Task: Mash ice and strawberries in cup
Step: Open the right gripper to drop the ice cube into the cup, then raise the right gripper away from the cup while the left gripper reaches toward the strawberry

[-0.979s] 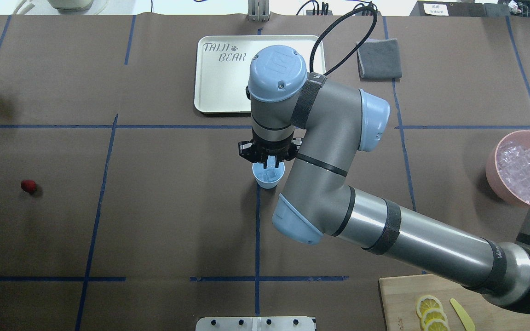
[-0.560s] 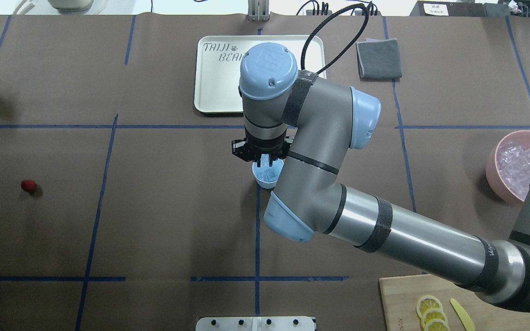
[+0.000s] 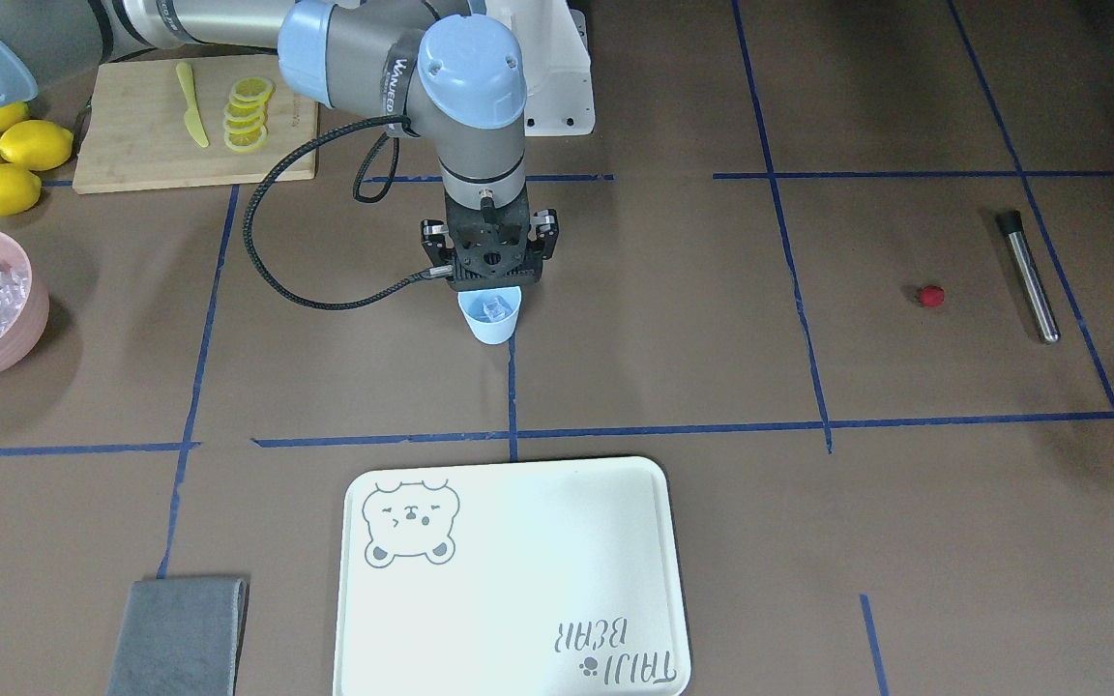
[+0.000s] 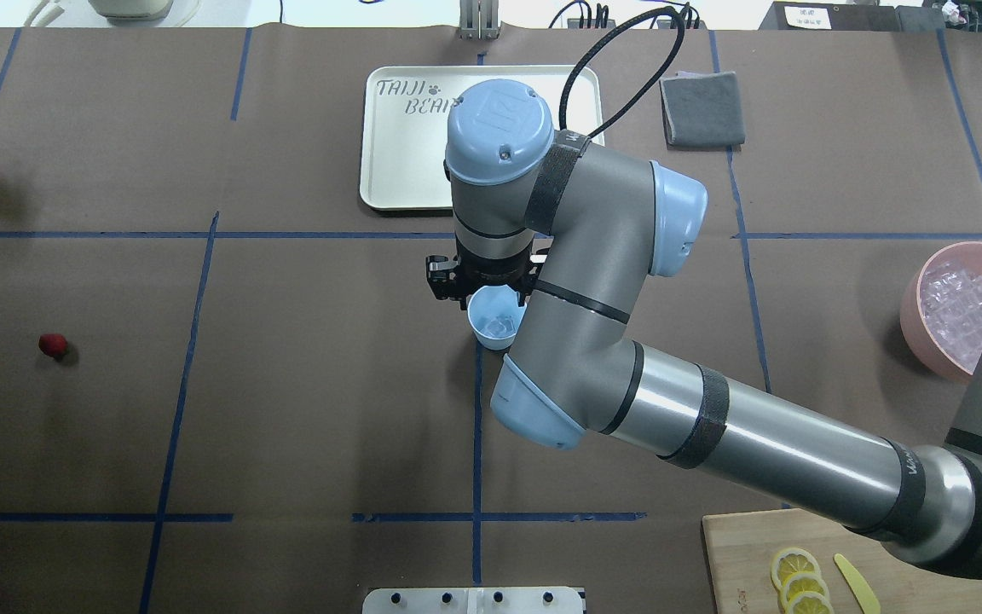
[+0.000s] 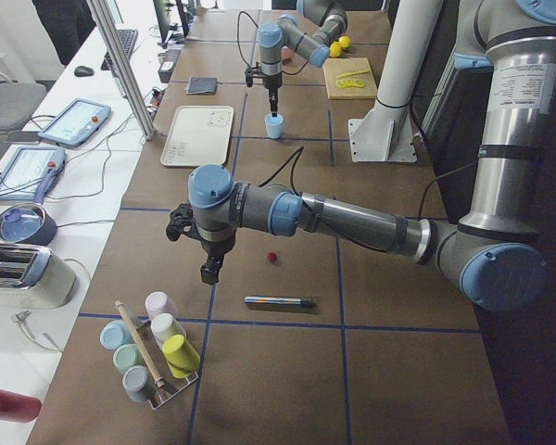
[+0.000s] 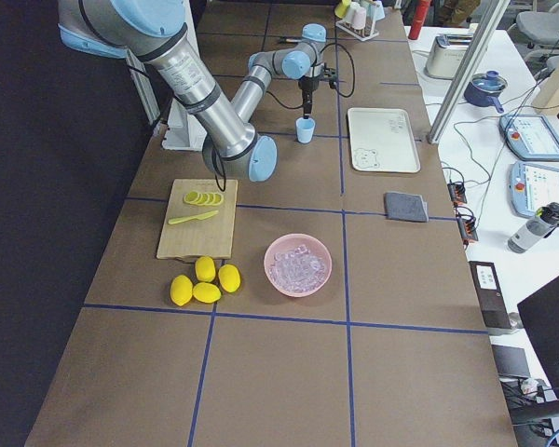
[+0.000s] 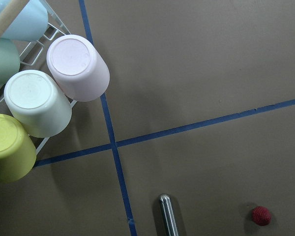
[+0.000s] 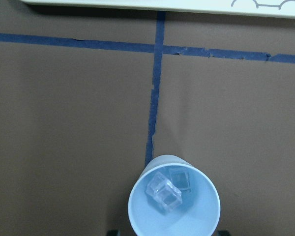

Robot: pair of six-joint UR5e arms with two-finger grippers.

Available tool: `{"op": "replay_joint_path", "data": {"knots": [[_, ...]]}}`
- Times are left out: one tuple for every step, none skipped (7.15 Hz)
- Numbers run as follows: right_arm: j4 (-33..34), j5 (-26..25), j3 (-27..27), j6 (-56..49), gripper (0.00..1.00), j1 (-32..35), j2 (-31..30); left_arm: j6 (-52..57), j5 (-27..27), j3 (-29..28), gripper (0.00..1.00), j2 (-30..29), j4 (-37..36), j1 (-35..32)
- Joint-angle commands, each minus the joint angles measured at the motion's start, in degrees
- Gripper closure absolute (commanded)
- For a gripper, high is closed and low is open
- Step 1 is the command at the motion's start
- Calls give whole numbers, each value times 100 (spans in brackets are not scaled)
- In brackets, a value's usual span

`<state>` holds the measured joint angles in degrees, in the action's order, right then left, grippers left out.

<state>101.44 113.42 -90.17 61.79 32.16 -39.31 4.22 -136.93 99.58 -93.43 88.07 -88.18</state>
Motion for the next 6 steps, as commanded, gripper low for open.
{"op": "replay_joint_path", "data": {"knots": [[16, 4, -35, 0, 1, 9, -15, 0, 8, 0, 0, -9, 9, 29], [25, 4, -88, 9, 1, 88, -15, -44, 69, 26, 0, -9, 52, 282], [34, 22, -202, 0, 1, 236, -50, -505, 70, 61, 0, -9, 79, 475], [86, 65, -629, -35, 1, 464, -328, -1119, 174, 331, 0, 9, 79, 791], [183, 196, -1060, -192, 1, 788, -705, -1778, 245, 630, 0, 61, 88, 1072], [175, 267, -1360, -611, 1, 1235, -1040, -2376, 541, 772, 0, 183, 427, 1345]]}}
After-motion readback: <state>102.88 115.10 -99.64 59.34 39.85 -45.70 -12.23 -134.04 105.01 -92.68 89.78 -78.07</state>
